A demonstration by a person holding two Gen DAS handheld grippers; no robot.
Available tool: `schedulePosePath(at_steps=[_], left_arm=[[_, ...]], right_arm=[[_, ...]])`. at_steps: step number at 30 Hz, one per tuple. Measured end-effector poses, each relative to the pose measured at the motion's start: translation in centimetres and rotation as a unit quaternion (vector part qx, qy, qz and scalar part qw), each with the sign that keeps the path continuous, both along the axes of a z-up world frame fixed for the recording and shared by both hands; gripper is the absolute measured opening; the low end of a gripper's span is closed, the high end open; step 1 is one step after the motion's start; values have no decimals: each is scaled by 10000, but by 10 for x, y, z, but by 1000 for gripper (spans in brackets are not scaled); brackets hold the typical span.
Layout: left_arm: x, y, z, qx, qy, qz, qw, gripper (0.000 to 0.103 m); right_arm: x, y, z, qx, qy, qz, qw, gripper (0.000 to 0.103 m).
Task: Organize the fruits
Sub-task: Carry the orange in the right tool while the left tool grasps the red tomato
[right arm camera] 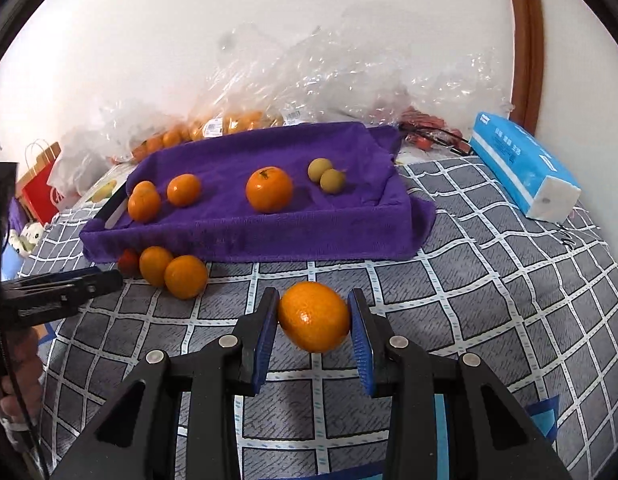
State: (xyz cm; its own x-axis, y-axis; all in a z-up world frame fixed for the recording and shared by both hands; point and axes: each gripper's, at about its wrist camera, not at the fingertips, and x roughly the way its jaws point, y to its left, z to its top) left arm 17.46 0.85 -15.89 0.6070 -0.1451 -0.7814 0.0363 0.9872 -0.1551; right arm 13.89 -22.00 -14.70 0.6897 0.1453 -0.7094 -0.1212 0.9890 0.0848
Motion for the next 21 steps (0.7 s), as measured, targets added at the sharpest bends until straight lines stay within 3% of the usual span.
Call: schedulePosePath(at_steps=[8,10,14,18,21], left_arm=[[8,-11,-3,196,-168,-80,9996,47],[9,-9,-3,181,-172,-21,9997,42],[9,-5,-2,22,-168,-2,9999,25],[9,-7,-3,-41,-174,-60,9998,24],[8,-1,-3,-335,-189,-72,9992,24]], right_arm=[[0,1,0,-70,9,-27,10000,35],[0,0,-1,-59,31,-60,10000,35],[1,-1,-2,-29,76,-62,9999,35],[3,-1,-3,10,103,-38,9999,35],[3,-2,-4,77,124,-21,9999,35]])
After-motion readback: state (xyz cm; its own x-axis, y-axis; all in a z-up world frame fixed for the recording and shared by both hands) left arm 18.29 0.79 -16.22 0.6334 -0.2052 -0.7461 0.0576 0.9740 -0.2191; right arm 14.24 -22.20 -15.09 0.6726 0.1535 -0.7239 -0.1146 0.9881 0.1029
